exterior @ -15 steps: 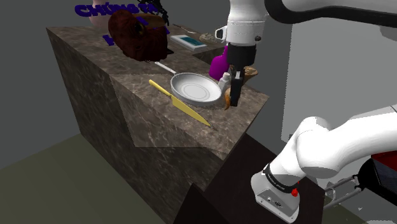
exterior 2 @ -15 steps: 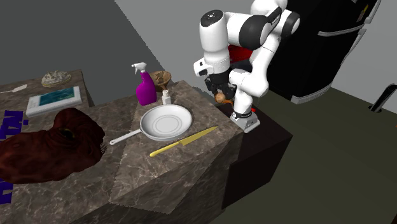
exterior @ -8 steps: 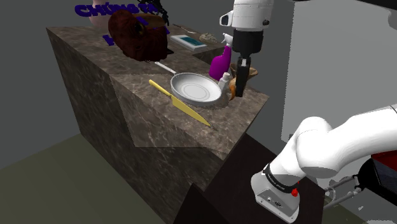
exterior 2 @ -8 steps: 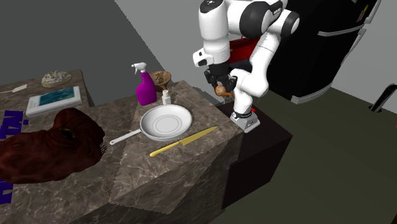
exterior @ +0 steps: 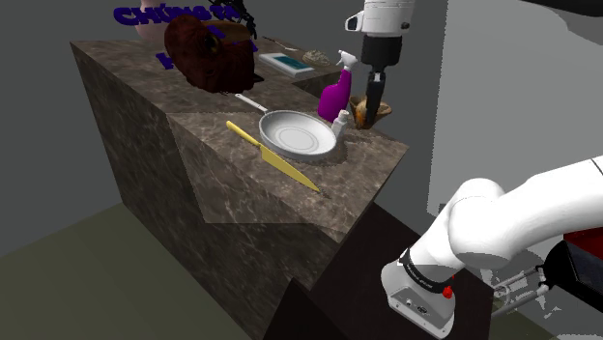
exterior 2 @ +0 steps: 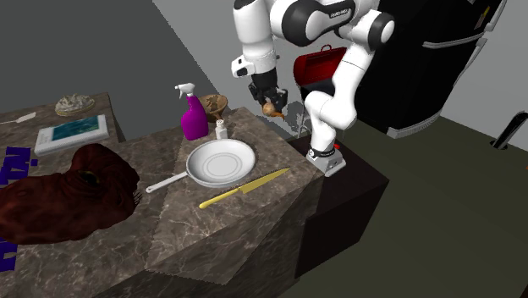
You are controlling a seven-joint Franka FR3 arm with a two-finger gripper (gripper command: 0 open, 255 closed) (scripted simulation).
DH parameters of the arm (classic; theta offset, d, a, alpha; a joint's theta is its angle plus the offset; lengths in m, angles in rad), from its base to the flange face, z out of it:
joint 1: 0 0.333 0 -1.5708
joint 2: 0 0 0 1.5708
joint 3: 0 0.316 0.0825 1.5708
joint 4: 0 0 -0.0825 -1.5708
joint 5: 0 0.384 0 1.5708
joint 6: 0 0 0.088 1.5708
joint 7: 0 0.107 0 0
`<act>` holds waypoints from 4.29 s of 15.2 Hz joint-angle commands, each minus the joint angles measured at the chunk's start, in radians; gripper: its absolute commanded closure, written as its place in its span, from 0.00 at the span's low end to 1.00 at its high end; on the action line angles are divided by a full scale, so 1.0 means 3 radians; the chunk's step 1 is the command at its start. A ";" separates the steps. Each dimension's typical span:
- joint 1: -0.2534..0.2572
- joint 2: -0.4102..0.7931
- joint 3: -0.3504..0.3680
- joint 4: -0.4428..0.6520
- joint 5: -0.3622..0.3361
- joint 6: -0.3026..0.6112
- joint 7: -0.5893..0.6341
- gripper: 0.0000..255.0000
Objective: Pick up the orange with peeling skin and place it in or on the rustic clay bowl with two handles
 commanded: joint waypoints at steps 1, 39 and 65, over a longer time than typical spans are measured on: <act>-0.0057 0.0022 -0.0123 -0.0001 -0.0108 0.0028 -0.0170 1.00; -0.0864 0.2041 -0.1524 0.1586 -0.0506 0.0714 -0.2321 1.00; -0.0857 0.2177 -0.1510 0.1972 -0.0452 0.0454 -0.2342 0.00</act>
